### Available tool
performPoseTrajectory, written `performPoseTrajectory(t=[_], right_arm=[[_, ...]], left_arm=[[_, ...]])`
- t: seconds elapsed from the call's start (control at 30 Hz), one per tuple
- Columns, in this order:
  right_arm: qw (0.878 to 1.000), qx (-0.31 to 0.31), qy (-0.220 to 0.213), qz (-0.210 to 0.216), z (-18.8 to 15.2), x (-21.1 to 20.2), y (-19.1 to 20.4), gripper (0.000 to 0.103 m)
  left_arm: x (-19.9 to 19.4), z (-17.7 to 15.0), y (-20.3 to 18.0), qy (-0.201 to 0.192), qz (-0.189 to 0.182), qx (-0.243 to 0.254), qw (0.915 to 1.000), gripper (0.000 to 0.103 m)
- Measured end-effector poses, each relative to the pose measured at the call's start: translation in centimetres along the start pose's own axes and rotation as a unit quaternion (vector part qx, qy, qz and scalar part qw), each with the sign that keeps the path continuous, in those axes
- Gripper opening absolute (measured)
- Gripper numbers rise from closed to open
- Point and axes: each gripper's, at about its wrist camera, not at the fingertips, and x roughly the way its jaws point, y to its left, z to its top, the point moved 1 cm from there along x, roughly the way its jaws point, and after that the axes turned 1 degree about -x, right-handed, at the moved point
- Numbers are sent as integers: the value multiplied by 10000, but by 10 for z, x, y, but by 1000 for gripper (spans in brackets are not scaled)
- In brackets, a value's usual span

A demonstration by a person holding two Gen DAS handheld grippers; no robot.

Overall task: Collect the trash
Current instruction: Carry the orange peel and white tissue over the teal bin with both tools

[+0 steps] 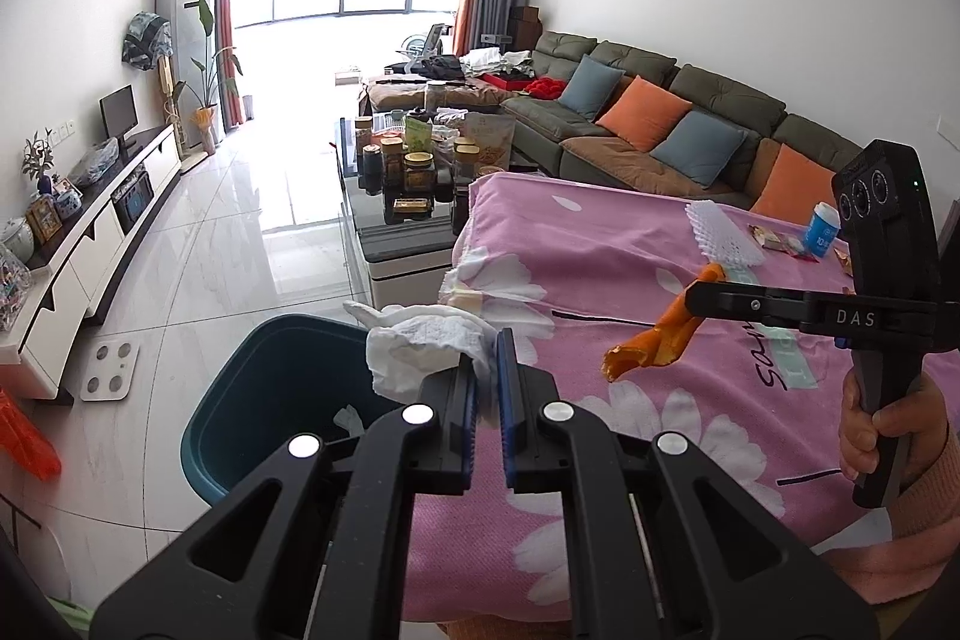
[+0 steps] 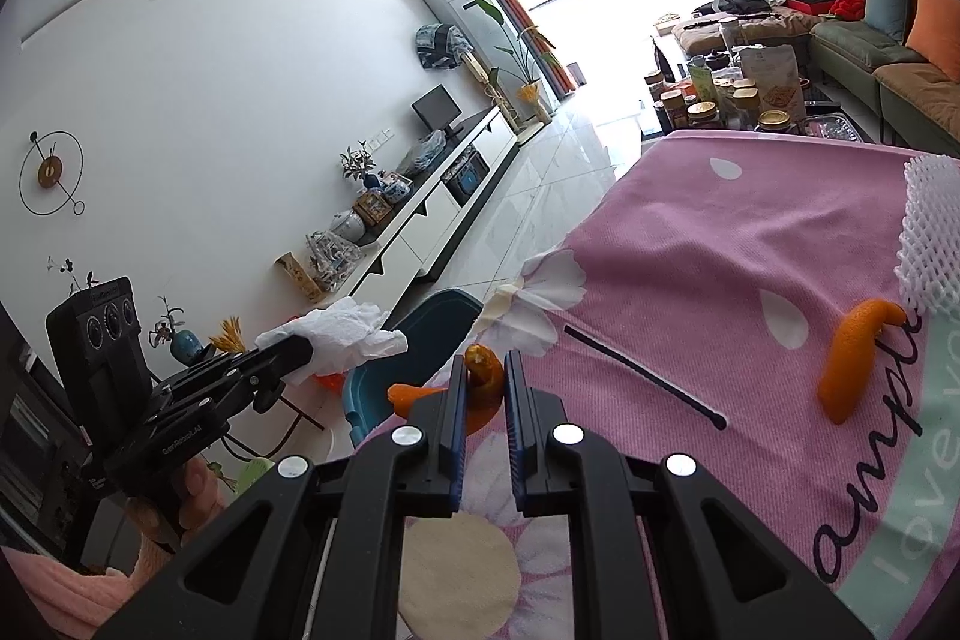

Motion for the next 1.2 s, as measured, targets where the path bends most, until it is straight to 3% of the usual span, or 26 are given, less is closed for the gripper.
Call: performPoseTrajectory(t=[1.2], right_arm=[[9987,-244,335,284,14,51,30,10]], left_arm=[[18,-9,39,185,416,-344,9984,7]])
